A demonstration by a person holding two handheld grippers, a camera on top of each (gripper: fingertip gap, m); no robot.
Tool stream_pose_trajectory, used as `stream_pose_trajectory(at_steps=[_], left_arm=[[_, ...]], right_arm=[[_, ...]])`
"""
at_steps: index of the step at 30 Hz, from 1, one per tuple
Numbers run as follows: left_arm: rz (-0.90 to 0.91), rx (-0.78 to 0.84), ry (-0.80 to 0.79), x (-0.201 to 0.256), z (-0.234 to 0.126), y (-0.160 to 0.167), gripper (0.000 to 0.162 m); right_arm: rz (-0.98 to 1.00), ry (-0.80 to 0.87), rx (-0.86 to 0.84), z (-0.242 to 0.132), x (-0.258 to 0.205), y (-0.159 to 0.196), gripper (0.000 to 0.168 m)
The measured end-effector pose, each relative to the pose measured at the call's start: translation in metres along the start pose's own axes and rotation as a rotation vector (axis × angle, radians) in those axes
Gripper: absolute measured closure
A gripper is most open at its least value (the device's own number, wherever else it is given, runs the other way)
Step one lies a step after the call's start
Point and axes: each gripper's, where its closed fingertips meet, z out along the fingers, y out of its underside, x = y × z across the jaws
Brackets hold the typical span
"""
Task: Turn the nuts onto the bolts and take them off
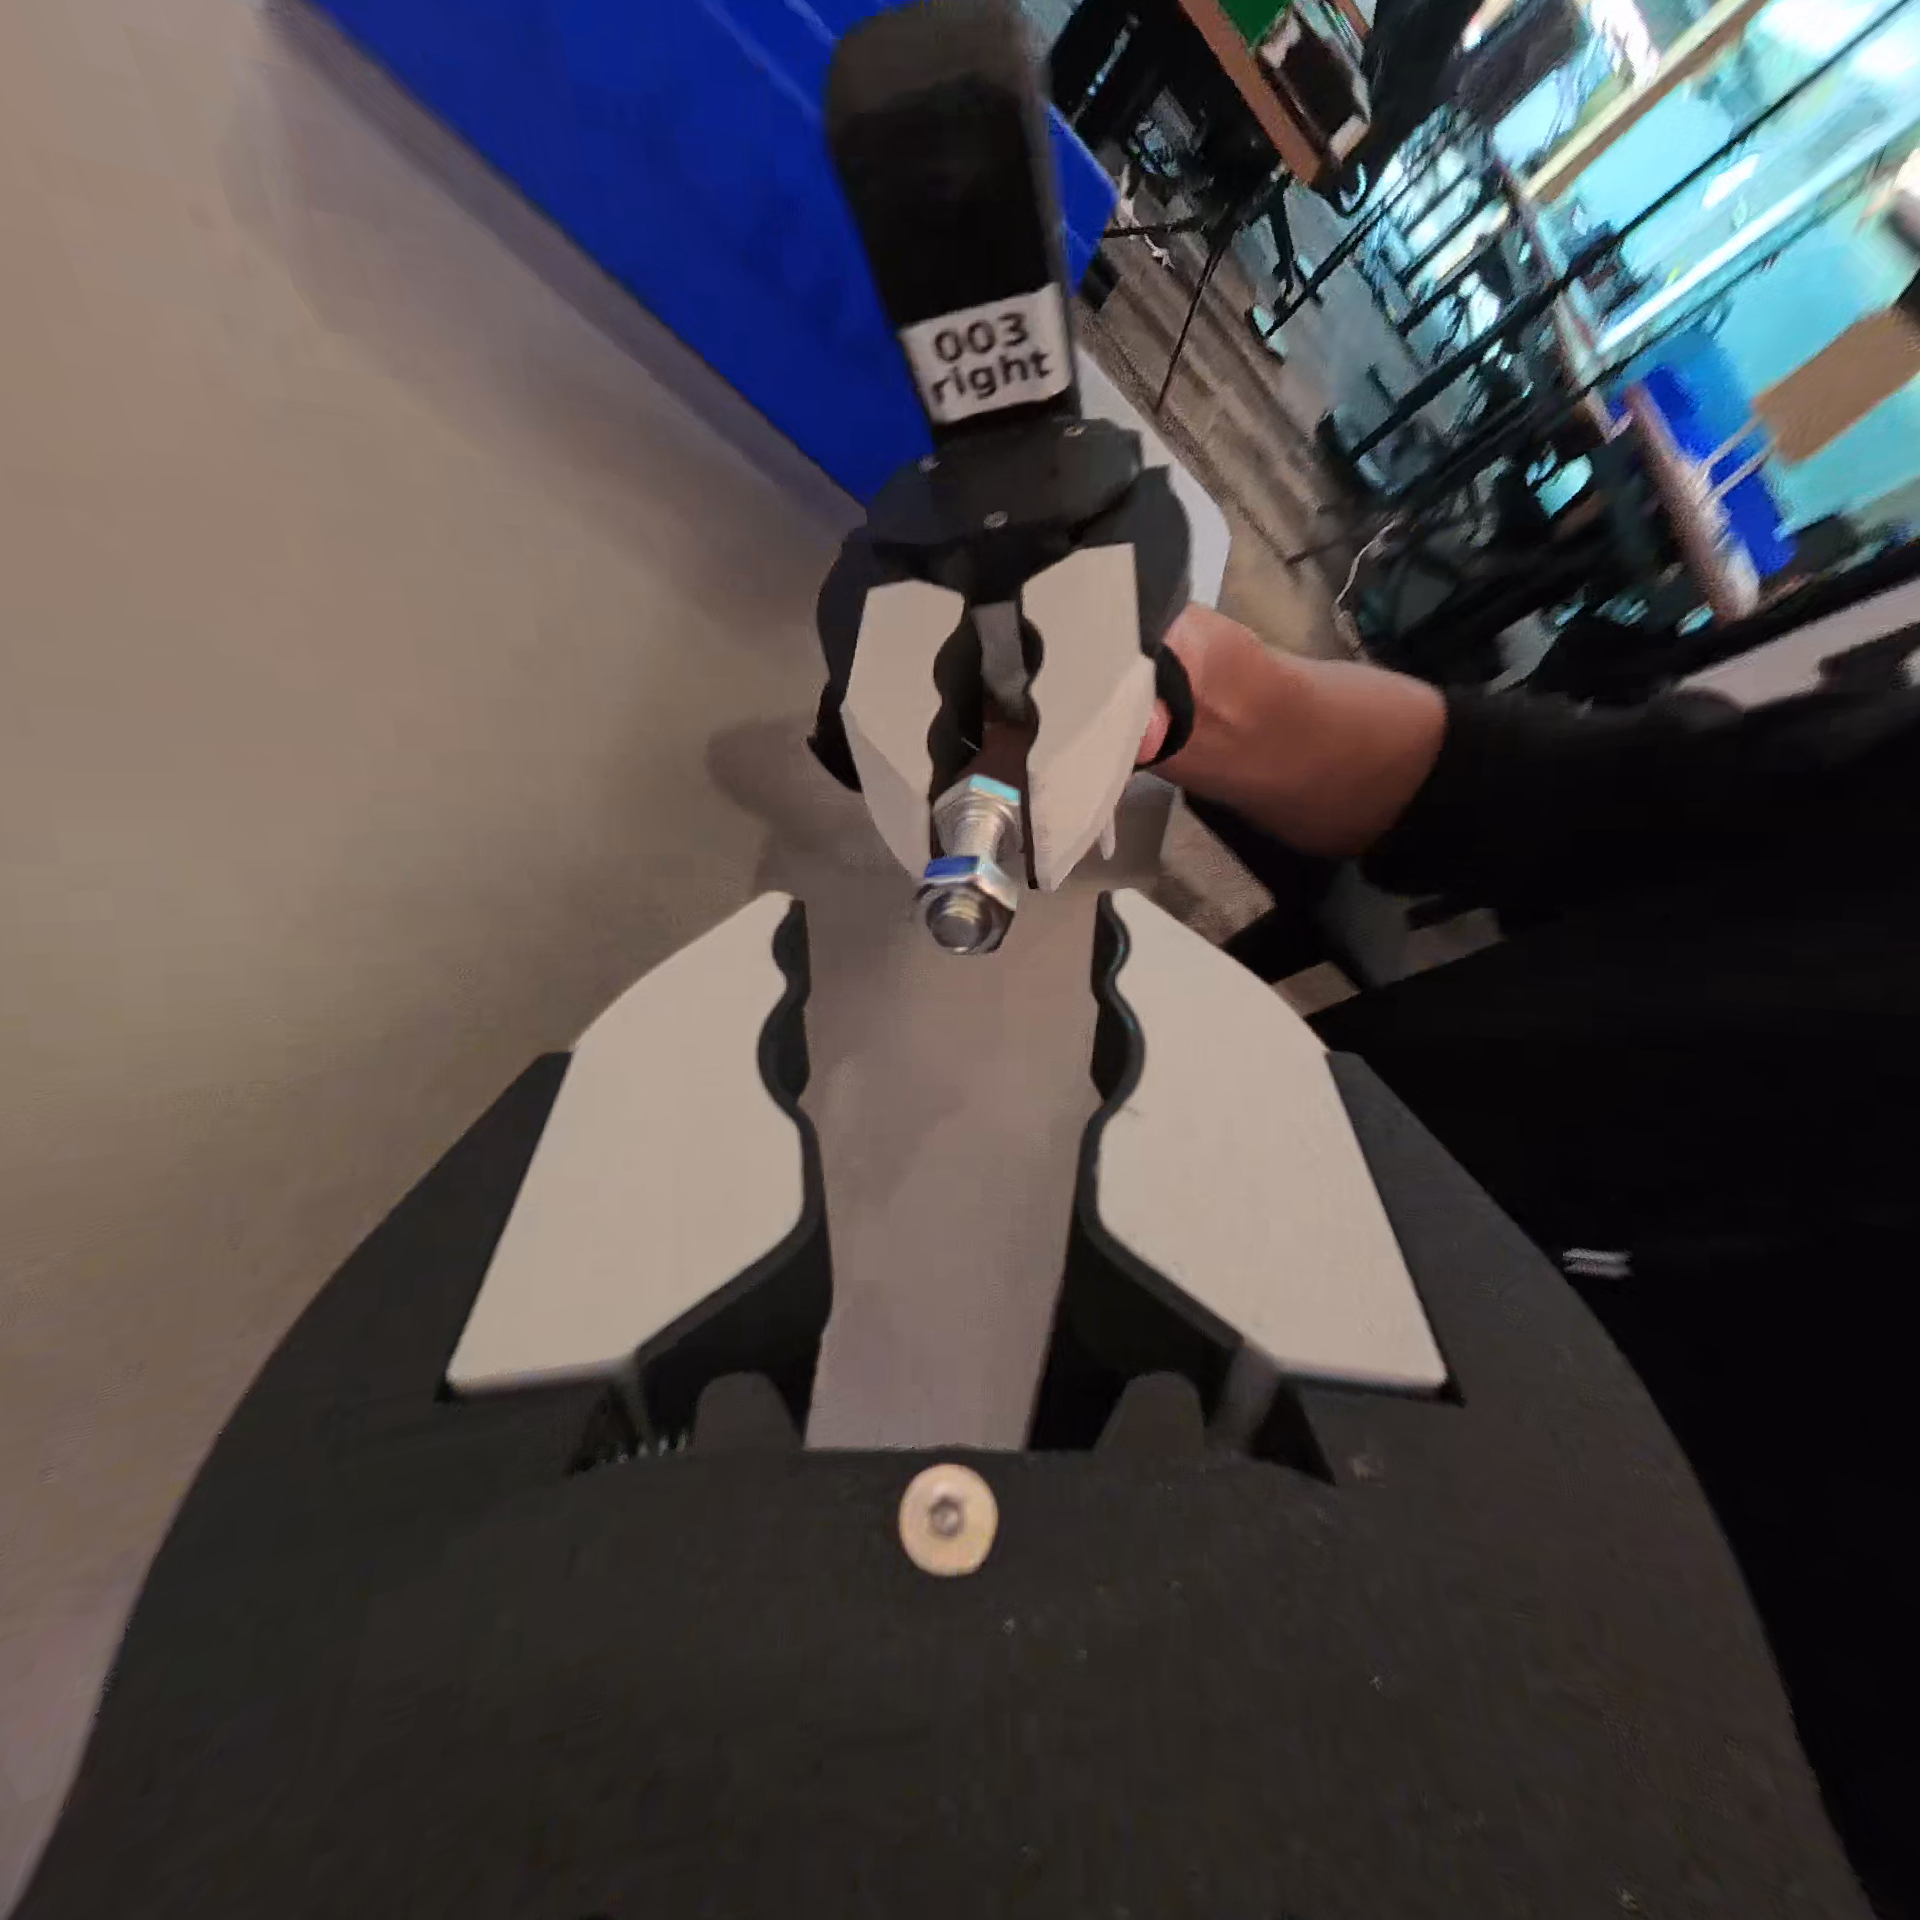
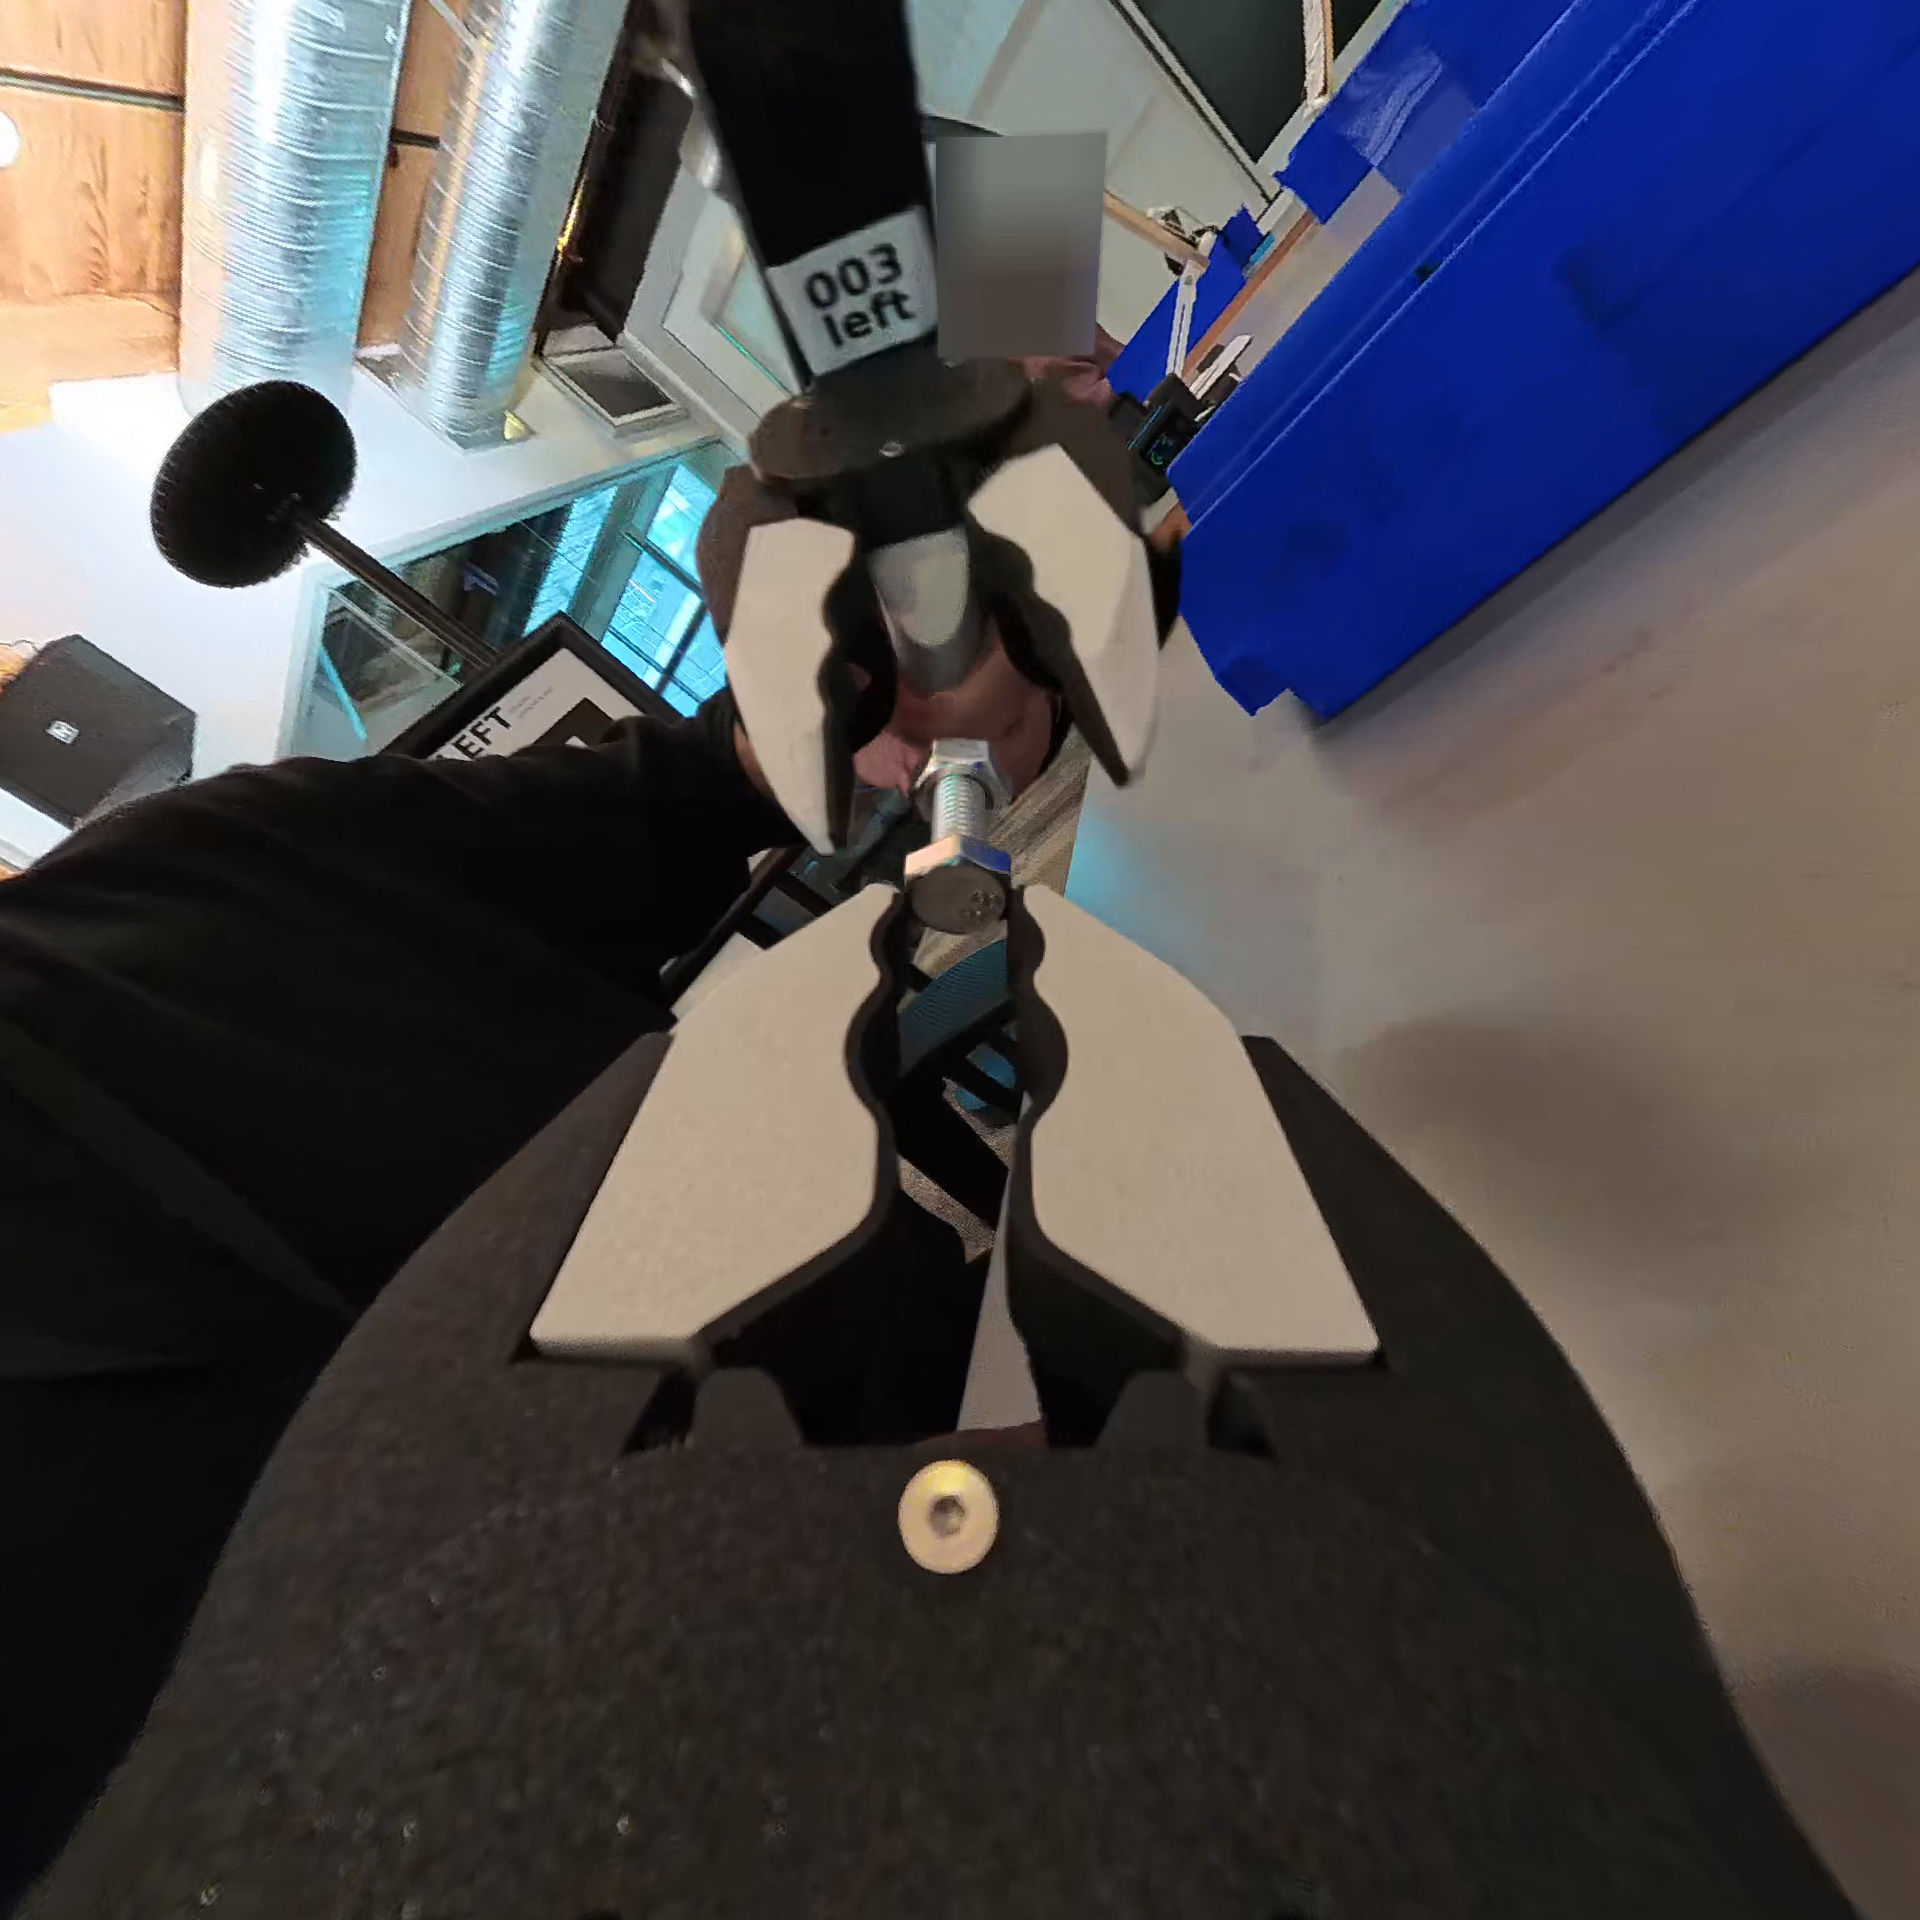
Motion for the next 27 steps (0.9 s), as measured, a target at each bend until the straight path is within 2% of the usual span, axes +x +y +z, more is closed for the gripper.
stream_pose_trajectory(at_steps=[4,5,7,9,12,19,21,24,25,27], left_arm=[[-0.161,0.007,0.109,0.006,0.008,0.001,0.123],[-0.15,-0.005,0.13,0.009,0.009,0.002,0.14],[-0.072,-0.06,0.099,0.008,0.011,0.008,0.142],[0.091,-0.121,0.049,0.011,0.012,0.014,0.142],[0.525,-0.255,-0.151,0.0,0.01,0.02,0.143],[1.404,-0.365,-0.539,-0.007,0.005,-0.013,0.143],[1.603,-0.368,-0.653,-0.008,0.006,-0.023,0.142],[1.703,-0.348,-0.732,-0.01,0.007,-0.028,0.142],[1.693,-0.326,-0.734,-0.009,0.006,-0.028,0.142],[1.641,-0.219,-0.719,0.001,0.002,-0.029,0.132]], right_arm=[[-0.011,0.007,-0.009,0.001,-0.001,0.001,0.151],[-0.012,0.002,-0.009,0.001,-0.002,0.001,0.151],[-0.014,0.007,-0.006,0.0,-0.002,0.001,0.151],[-0.009,-0.009,0.0,0.0,-0.006,-0.001,0.151],[-0.01,0.012,-0.019,0.002,-0.003,0.002,0.151],[0.158,-0.14,0.093,-0.005,-0.011,-0.012,0.151],[0.211,-0.187,0.134,-0.009,-0.012,-0.017,0.151],[0.244,-0.205,0.153,-0.011,-0.01,-0.02,0.151],[0.239,-0.201,0.149,-0.01,-0.01,-0.019,0.151],[0.223,-0.184,0.144,-0.01,-0.009,-0.019,0.152]])
